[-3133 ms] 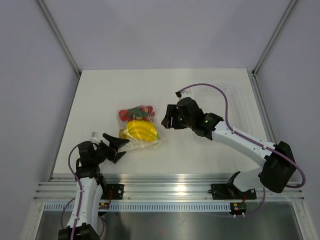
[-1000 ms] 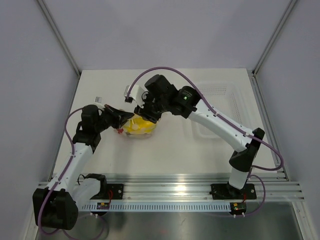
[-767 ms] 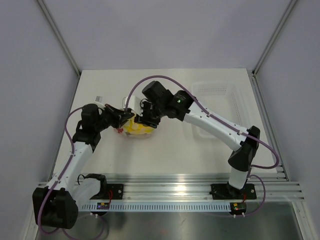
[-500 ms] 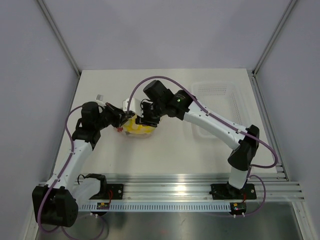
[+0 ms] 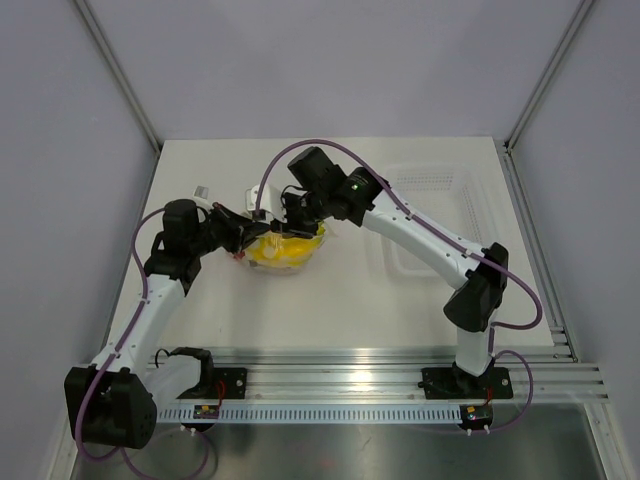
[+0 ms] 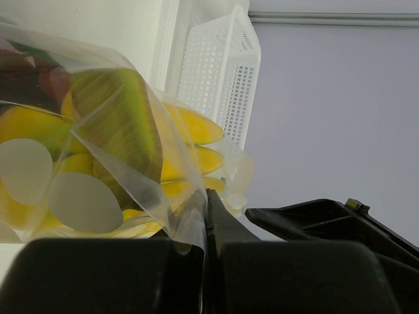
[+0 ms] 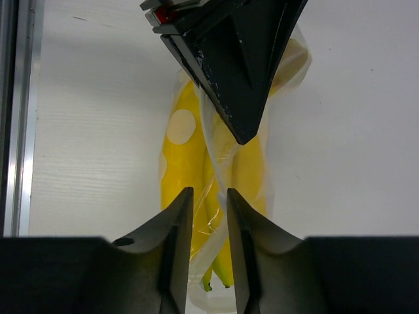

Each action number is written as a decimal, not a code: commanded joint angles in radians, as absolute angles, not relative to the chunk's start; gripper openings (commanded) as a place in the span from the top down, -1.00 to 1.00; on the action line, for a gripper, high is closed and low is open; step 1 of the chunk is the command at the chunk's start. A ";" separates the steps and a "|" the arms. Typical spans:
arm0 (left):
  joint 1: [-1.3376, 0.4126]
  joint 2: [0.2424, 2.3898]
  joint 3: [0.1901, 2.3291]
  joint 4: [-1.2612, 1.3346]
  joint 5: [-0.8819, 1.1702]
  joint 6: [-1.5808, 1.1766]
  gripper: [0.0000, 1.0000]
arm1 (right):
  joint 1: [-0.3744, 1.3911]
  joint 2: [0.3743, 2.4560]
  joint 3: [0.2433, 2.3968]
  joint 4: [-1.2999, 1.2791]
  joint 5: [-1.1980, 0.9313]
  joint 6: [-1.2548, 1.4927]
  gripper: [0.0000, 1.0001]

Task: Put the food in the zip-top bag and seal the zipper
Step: Zip the zipper food storage bag at the center of the board.

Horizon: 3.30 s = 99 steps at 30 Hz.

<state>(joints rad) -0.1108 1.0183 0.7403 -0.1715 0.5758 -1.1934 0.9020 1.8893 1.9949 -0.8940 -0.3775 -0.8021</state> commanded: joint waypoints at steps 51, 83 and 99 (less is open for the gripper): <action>-0.114 1.026 0.815 -0.084 0.632 -1.186 1.00 | 0.850 1.925 2.048 -0.905 -0.471 -0.781 0.35; -0.114 1.026 0.827 -0.097 0.620 -1.184 1.00 | 0.833 1.884 2.019 -0.897 -0.480 -0.761 0.30; -0.114 1.031 0.831 -0.094 0.624 -1.187 1.00 | 0.833 1.902 2.028 -0.893 -0.486 -0.752 1.00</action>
